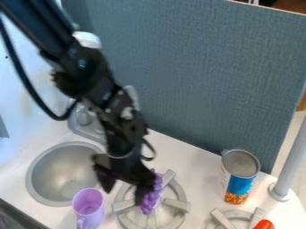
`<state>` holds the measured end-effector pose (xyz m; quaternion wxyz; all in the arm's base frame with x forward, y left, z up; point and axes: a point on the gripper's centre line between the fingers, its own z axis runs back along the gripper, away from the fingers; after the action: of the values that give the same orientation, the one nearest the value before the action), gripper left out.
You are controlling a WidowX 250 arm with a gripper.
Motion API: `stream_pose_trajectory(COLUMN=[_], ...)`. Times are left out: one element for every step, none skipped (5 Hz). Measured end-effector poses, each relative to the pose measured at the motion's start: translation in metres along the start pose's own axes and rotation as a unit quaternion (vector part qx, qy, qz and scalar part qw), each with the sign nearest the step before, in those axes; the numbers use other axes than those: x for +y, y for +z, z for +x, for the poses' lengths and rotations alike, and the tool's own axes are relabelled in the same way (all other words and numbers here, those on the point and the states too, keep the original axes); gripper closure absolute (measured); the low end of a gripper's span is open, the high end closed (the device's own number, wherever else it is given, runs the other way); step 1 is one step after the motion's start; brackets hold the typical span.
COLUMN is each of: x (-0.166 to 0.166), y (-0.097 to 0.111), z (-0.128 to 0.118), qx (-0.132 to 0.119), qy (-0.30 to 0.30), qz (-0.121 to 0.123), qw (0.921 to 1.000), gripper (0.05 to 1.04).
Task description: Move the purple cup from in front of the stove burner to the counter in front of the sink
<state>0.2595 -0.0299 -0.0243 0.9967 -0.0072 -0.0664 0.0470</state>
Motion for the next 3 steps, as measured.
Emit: stream_pose_trajectory(x=[-0.044,-0.061,-0.056], y=[-0.002,-0.005,-0.004], z=[0.018,0.033,0.035], qx=[-0.01,-0.018,-0.008], qy=[-0.059,-0.082,-0.095], qz=[-0.03,-0.031,-0.013], qw=[0.9978,0.9959,0.9954], gripper=[0.08,0.08,0.08])
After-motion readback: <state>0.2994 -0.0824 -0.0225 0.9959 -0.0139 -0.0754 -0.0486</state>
